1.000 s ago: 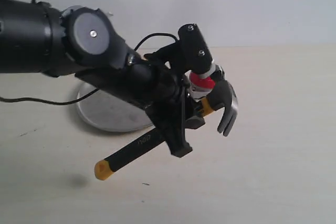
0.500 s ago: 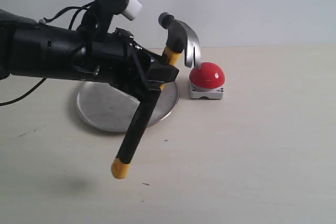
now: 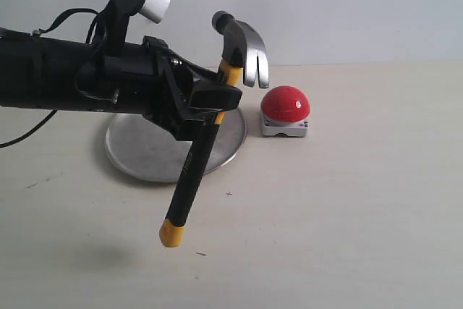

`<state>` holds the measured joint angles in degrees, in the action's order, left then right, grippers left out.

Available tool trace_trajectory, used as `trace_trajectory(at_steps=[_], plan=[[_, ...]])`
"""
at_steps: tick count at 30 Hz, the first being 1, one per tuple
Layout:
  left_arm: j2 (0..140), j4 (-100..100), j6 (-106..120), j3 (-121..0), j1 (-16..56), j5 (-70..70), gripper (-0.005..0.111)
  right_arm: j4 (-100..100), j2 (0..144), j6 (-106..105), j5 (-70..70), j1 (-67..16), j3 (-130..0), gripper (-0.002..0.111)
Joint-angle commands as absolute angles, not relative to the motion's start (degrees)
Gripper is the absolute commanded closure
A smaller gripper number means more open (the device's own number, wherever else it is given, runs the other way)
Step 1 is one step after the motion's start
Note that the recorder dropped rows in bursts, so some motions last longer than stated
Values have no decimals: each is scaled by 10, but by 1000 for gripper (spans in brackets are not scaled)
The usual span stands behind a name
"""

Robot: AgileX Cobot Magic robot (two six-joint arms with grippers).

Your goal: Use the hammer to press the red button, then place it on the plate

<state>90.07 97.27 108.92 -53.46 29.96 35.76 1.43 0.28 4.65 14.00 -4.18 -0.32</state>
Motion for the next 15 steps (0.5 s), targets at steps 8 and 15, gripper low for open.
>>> trace_trajectory(at_steps=[8,15], plan=[[883,999,1090,-554,296,378,107,29,0,47,114,-39,0,108],[865,999,1090,-559,296,397,107,29,0,47,-16,-39,0,108]])
